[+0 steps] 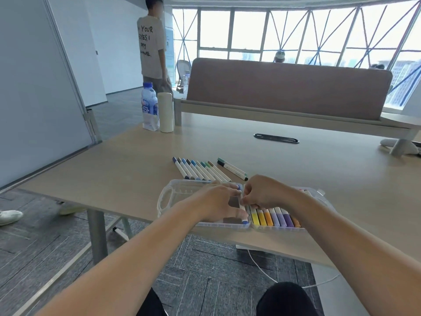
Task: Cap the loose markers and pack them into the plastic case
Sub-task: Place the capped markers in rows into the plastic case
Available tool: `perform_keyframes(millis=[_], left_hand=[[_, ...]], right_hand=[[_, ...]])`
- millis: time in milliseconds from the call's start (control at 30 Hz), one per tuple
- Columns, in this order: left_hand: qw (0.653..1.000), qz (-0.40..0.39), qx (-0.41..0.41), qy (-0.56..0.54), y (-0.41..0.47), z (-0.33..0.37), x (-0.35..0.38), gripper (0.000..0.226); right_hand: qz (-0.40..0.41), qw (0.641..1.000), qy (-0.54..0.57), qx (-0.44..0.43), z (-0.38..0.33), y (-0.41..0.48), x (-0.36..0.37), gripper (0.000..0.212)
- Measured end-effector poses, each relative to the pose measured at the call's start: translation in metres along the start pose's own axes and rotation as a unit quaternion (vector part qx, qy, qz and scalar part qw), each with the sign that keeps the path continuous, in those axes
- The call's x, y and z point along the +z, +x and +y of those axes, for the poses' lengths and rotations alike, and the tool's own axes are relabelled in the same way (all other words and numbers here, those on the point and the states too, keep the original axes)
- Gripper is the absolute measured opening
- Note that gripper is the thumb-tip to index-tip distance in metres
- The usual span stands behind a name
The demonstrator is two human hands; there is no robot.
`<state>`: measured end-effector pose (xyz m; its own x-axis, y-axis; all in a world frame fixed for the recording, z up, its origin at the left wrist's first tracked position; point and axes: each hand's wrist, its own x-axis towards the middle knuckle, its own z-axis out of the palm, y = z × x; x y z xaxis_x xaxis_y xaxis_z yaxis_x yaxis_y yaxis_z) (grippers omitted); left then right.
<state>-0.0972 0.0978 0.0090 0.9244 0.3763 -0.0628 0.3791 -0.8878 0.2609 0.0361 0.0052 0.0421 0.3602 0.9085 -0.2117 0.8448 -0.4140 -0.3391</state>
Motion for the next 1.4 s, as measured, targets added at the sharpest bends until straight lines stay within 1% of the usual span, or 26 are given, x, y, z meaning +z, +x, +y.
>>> perform_keyframes(millis=[33, 100, 167, 233, 267, 333, 433, 567, 667, 733, 833, 1000, 1200, 1300, 1400], left_hand=[[1.000, -0.001, 0.002, -0.001, 0.000, -0.001, -0.001, 0.077], [0.999, 0.009, 0.006, -0.031, -0.001, -0.004, -0.003, 0.066], [0.992, 0.037, -0.009, -0.117, -0.002, -0.009, -0.006, 0.053], [0.976, 0.074, -0.036, -0.204, -0.003, -0.016, -0.011, 0.041], [0.968, 0.093, -0.046, -0.228, -0.004, -0.020, -0.014, 0.035], [0.961, 0.129, -0.056, -0.240, -0.003, -0.029, -0.021, 0.026], [0.945, 0.165, -0.069, -0.273, -0.001, -0.046, -0.028, 0.019], [0.921, 0.215, -0.082, -0.315, 0.002, -0.067, -0.038, 0.009], [0.913, 0.234, -0.098, -0.320, 0.000, -0.083, -0.047, 0.010], [0.911, 0.237, -0.114, -0.317, -0.001, -0.095, -0.050, 0.013], [0.904, 0.247, -0.138, -0.321, -0.003, -0.111, -0.053, 0.016], [0.899, 0.262, -0.161, -0.312, -0.005, -0.133, -0.054, 0.017], [0.897, 0.260, -0.167, -0.316, -0.005, -0.145, -0.052, 0.020], [0.896, 0.254, -0.170, -0.322, -0.005, -0.148, -0.050, 0.020], [0.898, 0.249, -0.168, -0.322, -0.005, -0.149, -0.048, 0.018]], right_hand=[[0.000, 1.000, -0.006, -0.006, 0.000, 0.000, -0.001, 0.027], [0.000, 1.000, -0.016, -0.013, 0.001, 0.000, -0.004, 0.030], [0.004, 1.000, -0.010, -0.013, 0.003, 0.002, -0.007, 0.029], [0.017, 1.000, -0.008, -0.012, 0.005, 0.005, -0.010, 0.026], [0.022, 1.000, -0.010, -0.011, 0.005, 0.007, -0.012, 0.026], [0.029, 0.999, -0.015, -0.013, 0.003, 0.012, -0.014, 0.029], [0.038, 0.999, -0.016, -0.017, -0.003, 0.024, -0.016, 0.032], [0.043, 0.999, -0.003, -0.021, -0.018, 0.047, -0.014, 0.026], [0.048, 0.999, -0.002, -0.014, -0.035, 0.069, -0.010, 0.021], [0.069, 0.997, -0.016, -0.007, -0.043, 0.086, -0.007, 0.022], [0.092, 0.995, -0.036, -0.003, -0.055, 0.109, -0.004, 0.019], [0.059, 0.994, -0.095, 0.005, -0.075, 0.136, -0.005, 0.027], [0.014, 0.991, -0.131, 0.036, -0.089, 0.155, -0.005, 0.030], [0.005, 0.988, -0.149, 0.043, -0.090, 0.160, -0.002, 0.025], [0.020, 0.987, -0.155, 0.046, -0.085, 0.163, 0.001, 0.019]])
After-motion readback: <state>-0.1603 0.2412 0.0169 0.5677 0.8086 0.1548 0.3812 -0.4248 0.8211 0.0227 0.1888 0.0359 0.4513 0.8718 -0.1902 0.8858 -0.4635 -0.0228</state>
